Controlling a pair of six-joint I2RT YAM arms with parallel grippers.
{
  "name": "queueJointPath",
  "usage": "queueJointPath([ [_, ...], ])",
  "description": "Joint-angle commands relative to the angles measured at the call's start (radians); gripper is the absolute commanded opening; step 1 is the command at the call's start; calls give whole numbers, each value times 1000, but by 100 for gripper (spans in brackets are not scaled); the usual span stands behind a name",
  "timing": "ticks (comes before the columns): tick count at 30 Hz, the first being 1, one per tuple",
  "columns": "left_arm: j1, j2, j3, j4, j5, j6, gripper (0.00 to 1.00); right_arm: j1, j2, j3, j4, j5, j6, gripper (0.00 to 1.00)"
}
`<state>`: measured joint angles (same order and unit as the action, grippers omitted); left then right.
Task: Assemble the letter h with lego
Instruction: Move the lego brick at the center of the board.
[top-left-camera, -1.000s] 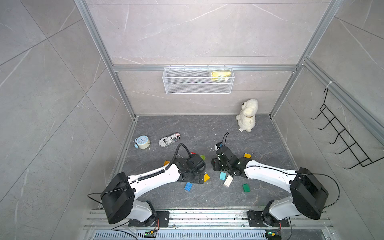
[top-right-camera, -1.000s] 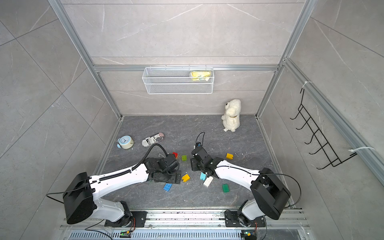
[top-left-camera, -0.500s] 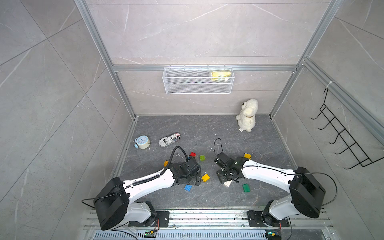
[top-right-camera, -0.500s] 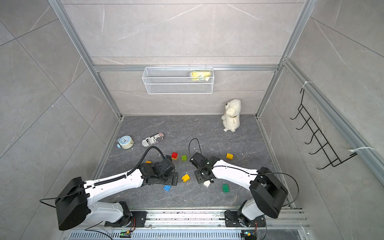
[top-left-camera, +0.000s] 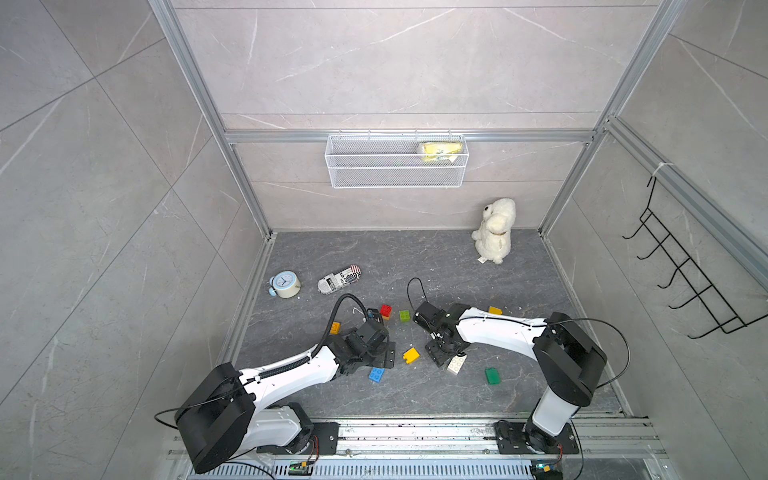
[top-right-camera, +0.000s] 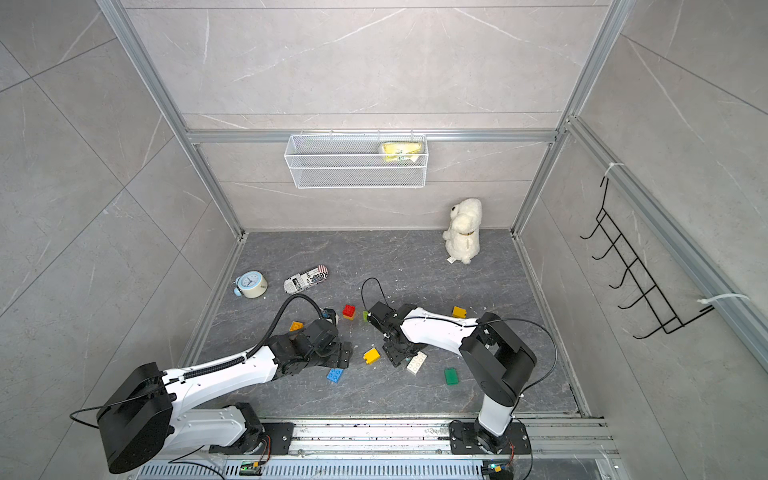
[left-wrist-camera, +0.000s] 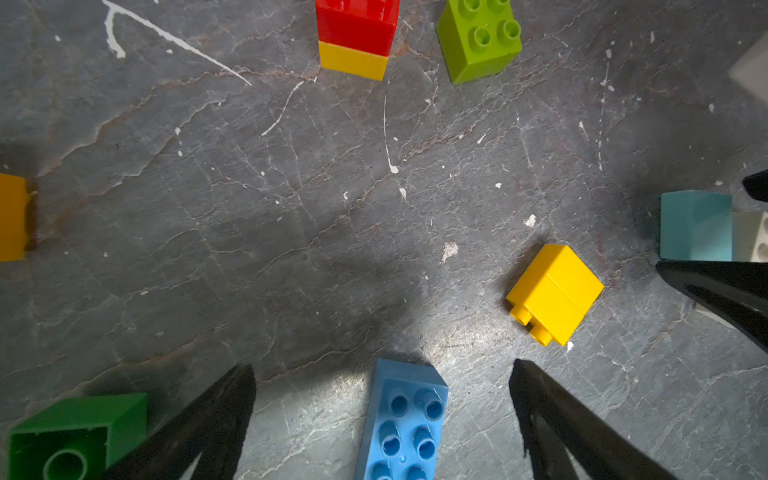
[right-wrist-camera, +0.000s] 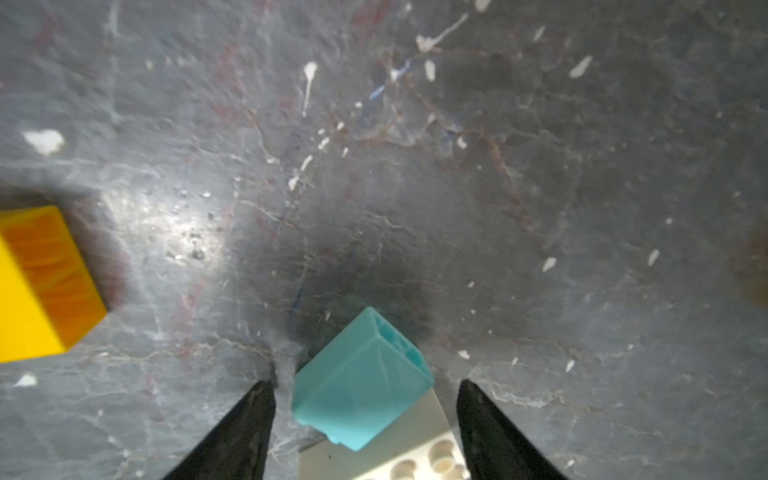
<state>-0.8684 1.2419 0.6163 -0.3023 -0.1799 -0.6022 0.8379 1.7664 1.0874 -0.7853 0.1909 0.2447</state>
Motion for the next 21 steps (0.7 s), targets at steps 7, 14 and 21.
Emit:
queueJointPath([
  [7, 17, -57, -27, 72, 44, 29, 99, 3, 86, 59, -45, -36, -106, 71],
  [14, 16, -66, -32, 74, 59, 28, 99, -17, 87, 71, -81, -93, -116, 65],
  [21, 17, -83, -39, 77, 63, 25, 99, -17, 58, 53, -106, -171, -78, 58],
])
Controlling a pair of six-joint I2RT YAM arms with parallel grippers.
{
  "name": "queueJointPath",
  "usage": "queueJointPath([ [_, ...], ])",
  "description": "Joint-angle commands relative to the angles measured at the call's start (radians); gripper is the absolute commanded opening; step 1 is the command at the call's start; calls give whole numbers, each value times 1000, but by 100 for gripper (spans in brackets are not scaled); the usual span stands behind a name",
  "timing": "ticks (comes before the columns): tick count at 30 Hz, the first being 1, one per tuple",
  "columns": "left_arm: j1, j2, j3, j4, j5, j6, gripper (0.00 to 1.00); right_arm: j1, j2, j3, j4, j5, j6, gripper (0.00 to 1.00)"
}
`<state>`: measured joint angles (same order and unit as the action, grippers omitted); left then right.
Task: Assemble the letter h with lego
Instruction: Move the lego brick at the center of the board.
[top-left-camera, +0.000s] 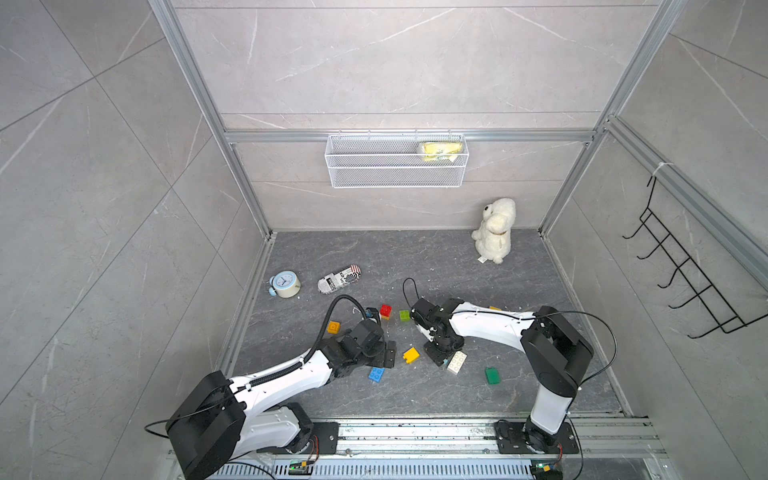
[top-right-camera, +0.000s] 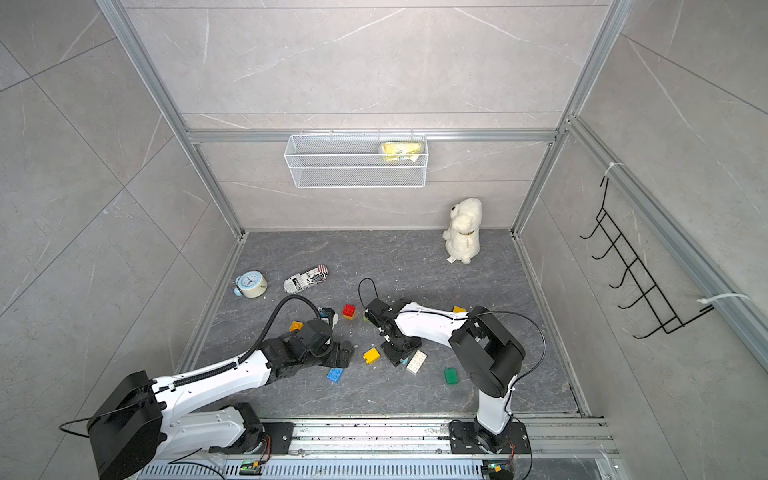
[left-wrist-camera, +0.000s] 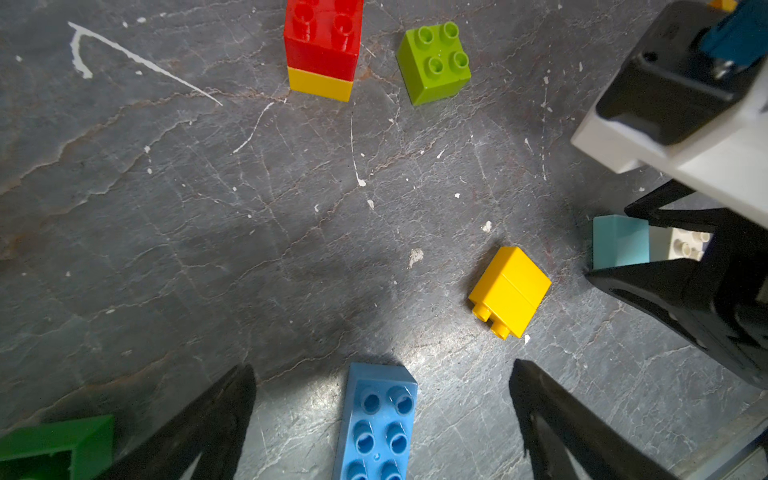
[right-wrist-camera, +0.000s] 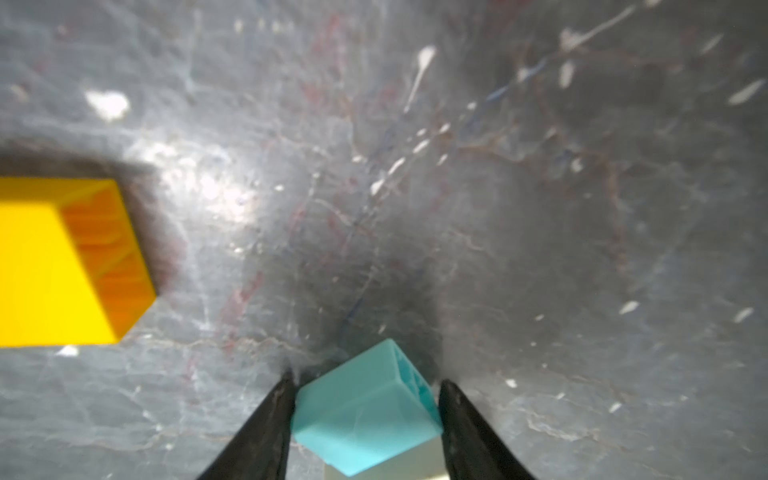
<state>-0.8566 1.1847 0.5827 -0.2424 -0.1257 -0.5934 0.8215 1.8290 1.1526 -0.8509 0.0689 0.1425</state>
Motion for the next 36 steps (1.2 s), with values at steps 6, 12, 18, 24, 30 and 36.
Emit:
queueJointPath([
  [6, 5, -27, -7, 17, 13, 14, 99, 2, -10, -19, -39, -66, 27, 59],
  [12, 5, -27, -7, 17, 24, 16, 99, 20, 5, -13, -46, -69, 23, 62],
  [18, 5, -32, -7, 16, 26, 14, 99, 33, 25, -11, -55, -55, 37, 48],
  [24, 5, -51, -12, 13, 17, 10, 99, 15, 22, -21, 7, -68, 135, 45],
  [30, 11, -57, -7, -19, -22, -13, 99, -45, 22, 48, 95, -101, 293, 30],
  [36, 48, -68, -9, -59, -48, -43, 99, -81, 47, 93, 201, -123, 458, 39],
])
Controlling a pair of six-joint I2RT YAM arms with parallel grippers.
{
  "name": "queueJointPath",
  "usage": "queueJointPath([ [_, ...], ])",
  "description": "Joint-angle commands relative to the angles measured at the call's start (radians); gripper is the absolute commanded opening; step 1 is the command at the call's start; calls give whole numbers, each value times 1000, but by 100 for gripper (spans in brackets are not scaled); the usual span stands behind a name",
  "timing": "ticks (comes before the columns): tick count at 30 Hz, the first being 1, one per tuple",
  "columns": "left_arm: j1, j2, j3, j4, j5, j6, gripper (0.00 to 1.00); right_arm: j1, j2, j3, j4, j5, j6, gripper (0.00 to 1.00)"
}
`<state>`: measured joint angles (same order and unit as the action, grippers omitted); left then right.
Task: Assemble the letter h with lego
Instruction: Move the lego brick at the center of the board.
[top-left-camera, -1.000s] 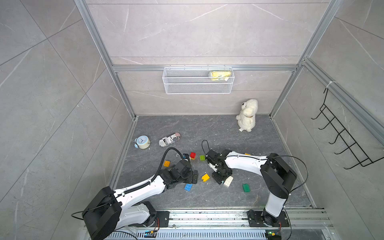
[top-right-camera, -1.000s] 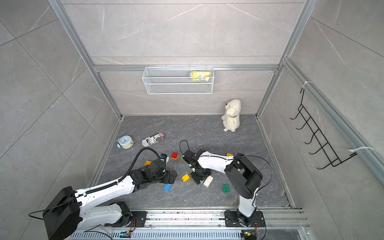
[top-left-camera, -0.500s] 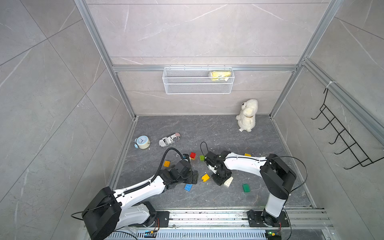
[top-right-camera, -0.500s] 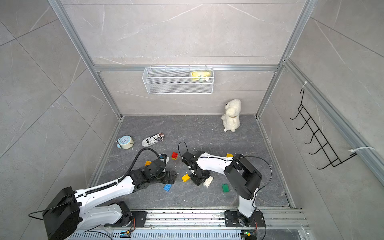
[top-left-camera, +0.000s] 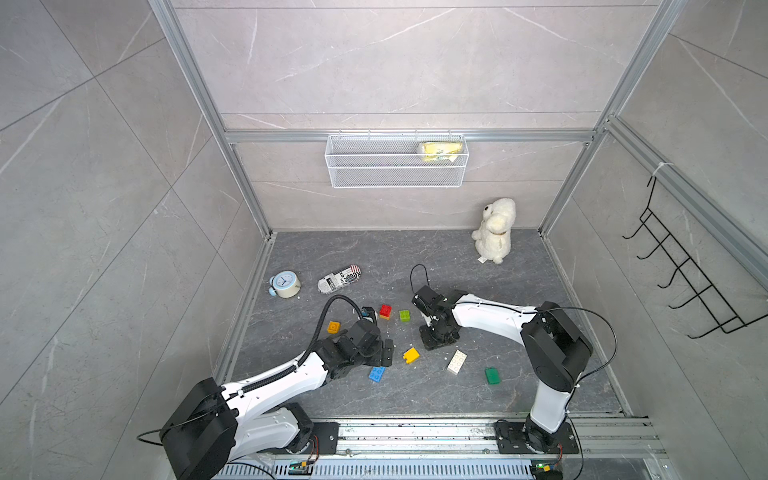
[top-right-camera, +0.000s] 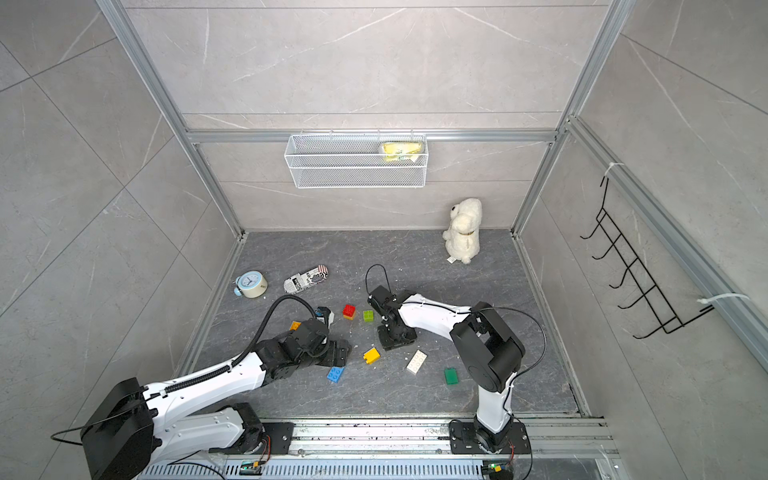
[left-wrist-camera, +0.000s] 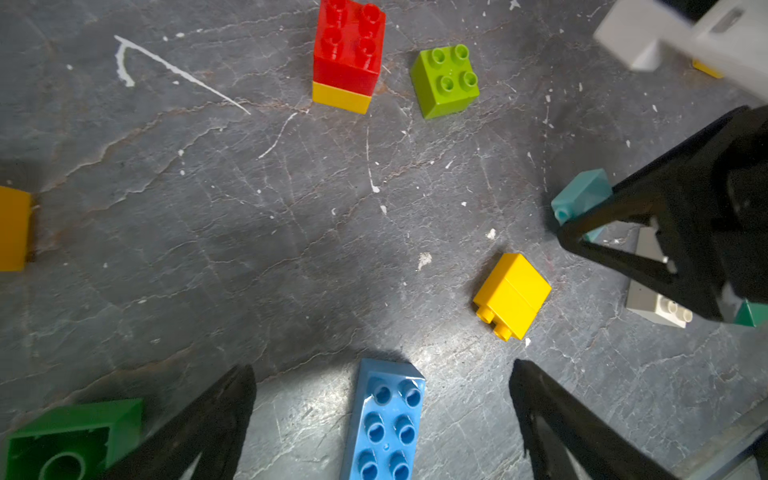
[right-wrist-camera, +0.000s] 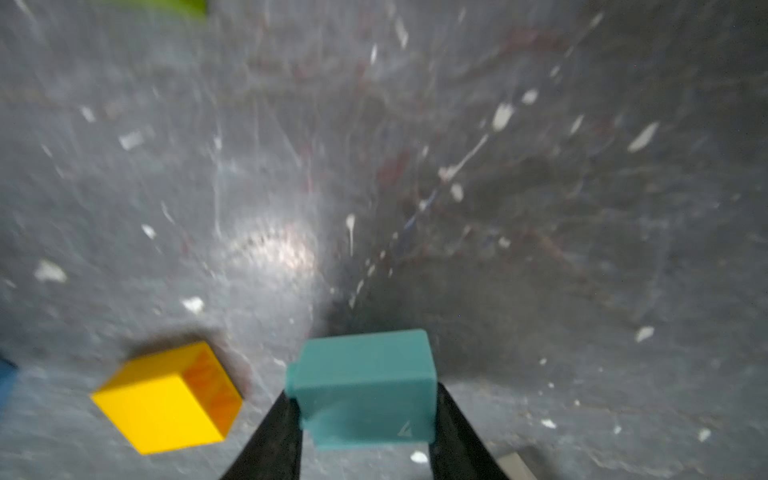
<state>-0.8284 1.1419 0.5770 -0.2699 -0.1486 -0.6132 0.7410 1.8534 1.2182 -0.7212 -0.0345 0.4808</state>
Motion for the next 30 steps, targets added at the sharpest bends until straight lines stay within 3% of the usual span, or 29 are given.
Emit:
queueJointPath([
  [1, 31, -25, -5, -32, -17, -28, 99, 0, 29, 35, 84, -18, 140, 40],
  [8, 57, -24, -9, -40, 22, -34, 99, 1, 76, 65, 124, -20, 201, 55],
  [12, 59, -30, -12, -38, 34, -35, 99, 8, 64, 62, 135, -16, 206, 69],
  [14, 61, -36, -15, -36, 37, -36, 99, 8, 37, 48, 144, -25, 192, 74],
  [18, 70, -49, -21, -34, 42, -40, 99, 5, -32, 61, 79, 19, 64, 75],
  [23, 84, -61, -31, -26, 53, -40, 99, -64, -56, 93, -3, 77, -29, 65],
  [26, 87, -69, -34, -25, 51, -40, 99, -133, -49, 81, 27, 3, -15, 44],
  [30, 95, -83, -38, -25, 52, -41, 99, -152, 14, 127, -2, 18, -29, 27],
])
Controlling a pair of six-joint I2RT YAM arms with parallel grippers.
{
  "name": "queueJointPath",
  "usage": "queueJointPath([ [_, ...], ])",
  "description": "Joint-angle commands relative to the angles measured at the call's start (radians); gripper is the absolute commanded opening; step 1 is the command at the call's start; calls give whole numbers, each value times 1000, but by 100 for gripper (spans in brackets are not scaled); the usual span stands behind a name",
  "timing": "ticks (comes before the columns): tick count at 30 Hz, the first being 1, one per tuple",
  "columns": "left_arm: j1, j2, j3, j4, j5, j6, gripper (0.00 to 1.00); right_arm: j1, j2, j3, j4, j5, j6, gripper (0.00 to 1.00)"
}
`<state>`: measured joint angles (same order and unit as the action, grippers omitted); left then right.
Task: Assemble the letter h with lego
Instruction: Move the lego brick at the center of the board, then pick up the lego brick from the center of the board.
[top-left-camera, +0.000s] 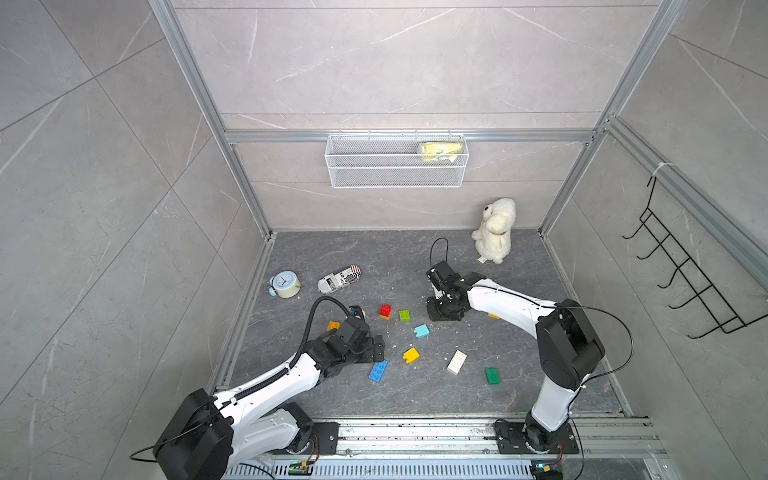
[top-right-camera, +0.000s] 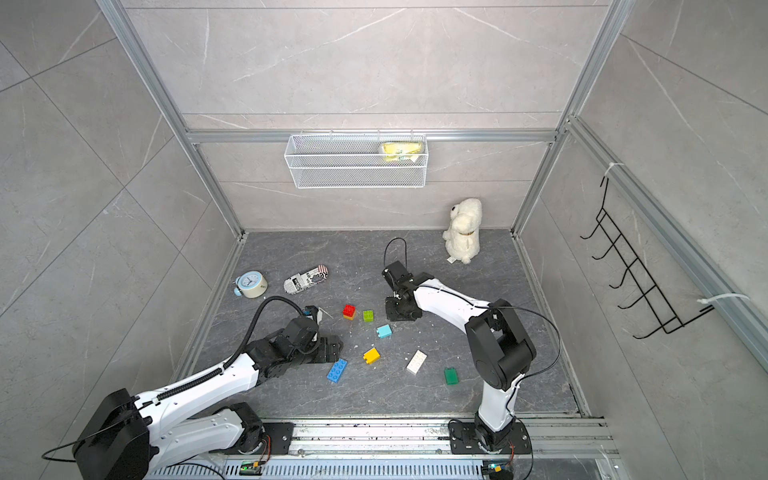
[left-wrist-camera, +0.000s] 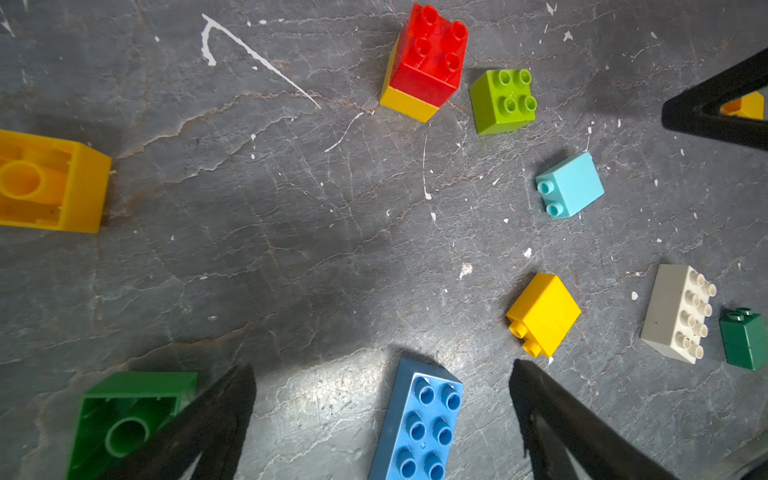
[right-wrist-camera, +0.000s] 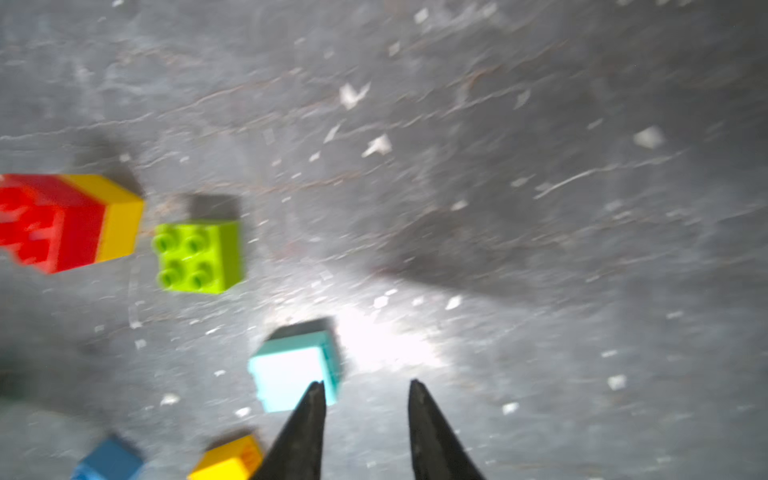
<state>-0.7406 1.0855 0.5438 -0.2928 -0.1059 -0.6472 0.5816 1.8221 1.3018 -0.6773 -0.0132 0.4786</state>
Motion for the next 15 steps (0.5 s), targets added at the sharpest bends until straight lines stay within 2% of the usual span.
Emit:
queueJointPath([
  [1, 9, -29, -7, -2, 10, -7, 99, 8, 67, 57, -57, -3, -35, 23],
  [4, 19, -37, -11, 0, 19, -9, 100, 9, 98, 54, -47, -12, -40, 15],
  [9, 42, -33, -17, 14, 54, -12, 99, 8, 116, 17, -14, -80, -30, 8],
  [15, 52, -30, -19, 18, 64, -15, 99, 47, 98, -49, 47, -140, 9, 7],
])
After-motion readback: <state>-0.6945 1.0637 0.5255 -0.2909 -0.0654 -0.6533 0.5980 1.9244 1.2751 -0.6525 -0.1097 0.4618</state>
